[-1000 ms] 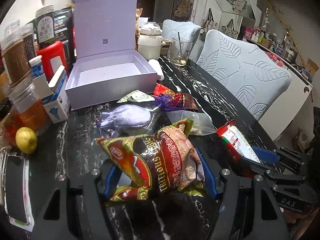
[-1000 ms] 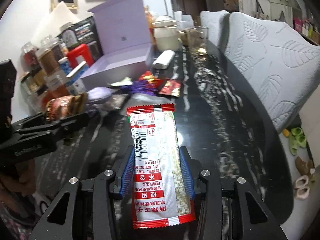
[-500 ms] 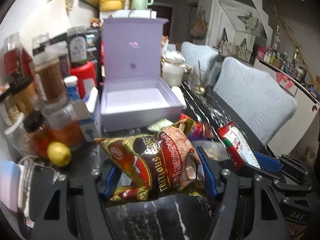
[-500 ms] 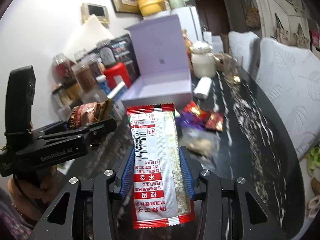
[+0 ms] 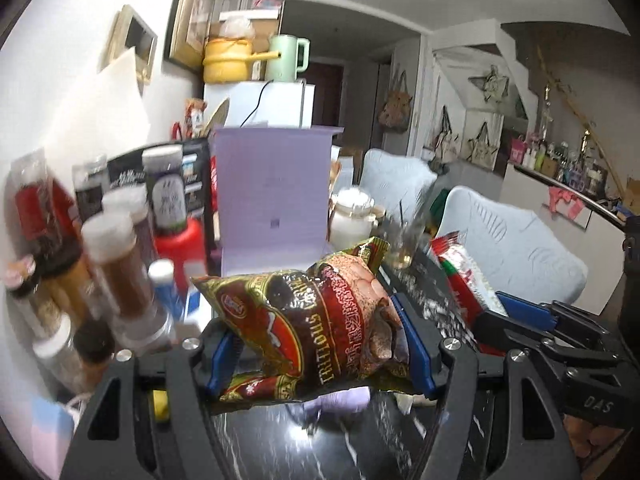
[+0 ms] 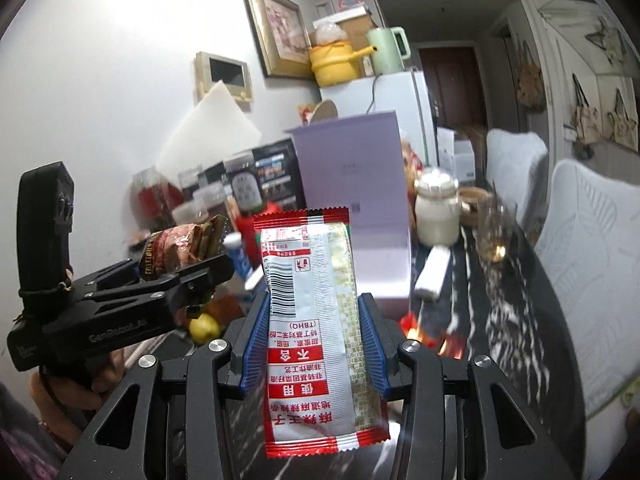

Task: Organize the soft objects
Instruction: 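Carry the snack bag and sachet with both grippers over the lavender box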

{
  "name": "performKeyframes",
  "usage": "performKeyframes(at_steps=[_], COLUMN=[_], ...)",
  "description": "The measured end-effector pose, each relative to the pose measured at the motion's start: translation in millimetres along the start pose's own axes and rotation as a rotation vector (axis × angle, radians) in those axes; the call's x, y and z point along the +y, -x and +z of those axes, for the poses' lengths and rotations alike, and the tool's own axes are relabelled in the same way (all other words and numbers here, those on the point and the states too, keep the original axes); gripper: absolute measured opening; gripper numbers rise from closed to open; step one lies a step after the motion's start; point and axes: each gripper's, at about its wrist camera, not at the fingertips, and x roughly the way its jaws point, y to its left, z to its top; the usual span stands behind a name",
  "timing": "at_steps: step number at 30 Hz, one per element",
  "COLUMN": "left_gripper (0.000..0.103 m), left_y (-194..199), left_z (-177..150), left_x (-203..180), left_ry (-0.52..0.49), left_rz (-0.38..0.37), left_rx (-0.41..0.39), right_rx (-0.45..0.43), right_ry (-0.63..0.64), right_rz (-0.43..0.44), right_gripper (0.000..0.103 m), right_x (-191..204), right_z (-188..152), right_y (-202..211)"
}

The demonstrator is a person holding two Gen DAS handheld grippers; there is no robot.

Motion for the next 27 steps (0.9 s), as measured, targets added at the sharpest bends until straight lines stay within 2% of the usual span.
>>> performKeyframes(at_steps=[6, 14, 27], left_gripper=[0.068, 0.068, 0.068], left_y=[-24.2, -73.0, -160.0], left_z=[30.5, 61.2, 98.5], left_x=[4.4, 14.8, 40.6], left_ry=[-0.019, -0.031, 0.023], left_rz=[-0.022, 0.015, 0.068], left_rx=[-0.017, -0.034, -0.033], right_rx=[-0.031, -0.061, -0.074], right_ry=[0.003, 0.021, 0.061], right_rz=[0.009, -0.008, -0.003], right_gripper=[0.043, 0.043, 0.043], right_x=[-11.8, -31.2, -59.0], right_z=[27.9, 67.1, 114.4], right_y=[-17.2, -56.2, -128.7])
